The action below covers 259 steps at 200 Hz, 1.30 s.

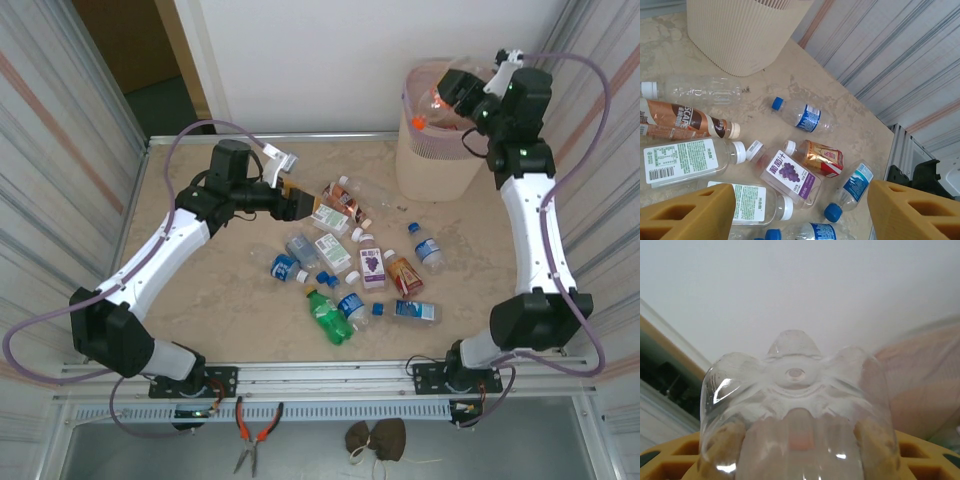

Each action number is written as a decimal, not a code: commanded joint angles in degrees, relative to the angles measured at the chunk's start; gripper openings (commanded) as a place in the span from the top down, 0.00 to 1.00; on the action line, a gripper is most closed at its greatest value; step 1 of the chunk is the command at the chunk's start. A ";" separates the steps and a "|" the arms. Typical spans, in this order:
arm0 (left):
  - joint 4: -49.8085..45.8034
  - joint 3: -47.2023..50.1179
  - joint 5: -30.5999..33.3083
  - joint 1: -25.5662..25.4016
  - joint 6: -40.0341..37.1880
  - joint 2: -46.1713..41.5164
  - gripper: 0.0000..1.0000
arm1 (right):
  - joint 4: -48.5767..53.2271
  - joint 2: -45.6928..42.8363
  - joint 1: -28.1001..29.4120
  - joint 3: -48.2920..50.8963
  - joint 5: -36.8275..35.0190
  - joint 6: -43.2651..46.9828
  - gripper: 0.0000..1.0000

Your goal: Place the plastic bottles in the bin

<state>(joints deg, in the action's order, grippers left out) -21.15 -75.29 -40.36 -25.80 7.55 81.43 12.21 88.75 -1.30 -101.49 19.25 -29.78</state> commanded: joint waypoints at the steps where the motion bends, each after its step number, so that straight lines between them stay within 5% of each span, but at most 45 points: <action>1: -0.74 0.01 0.96 0.51 -0.41 -1.93 0.30 | 2.63 6.06 -0.88 -7.77 -1.76 7.36 0.50; 94: -0.65 3.02 3.69 1.18 -0.38 -4.24 0.30 | 20.82 30.90 -0.99 -36.90 0.38 20.44 0.52; 190: -0.65 5.25 4.48 2.08 -0.69 -3.79 0.30 | 38.51 39.42 0.85 -37.21 -0.77 29.10 0.52; 259: -2.67 4.40 4.98 2.60 -1.81 -3.81 0.30 | 40.88 37.82 1.56 -36.77 -3.59 29.92 0.30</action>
<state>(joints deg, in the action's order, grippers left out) -22.68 -70.46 -35.86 -23.90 7.20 79.02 50.17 128.16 -0.36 -136.92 16.60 -0.73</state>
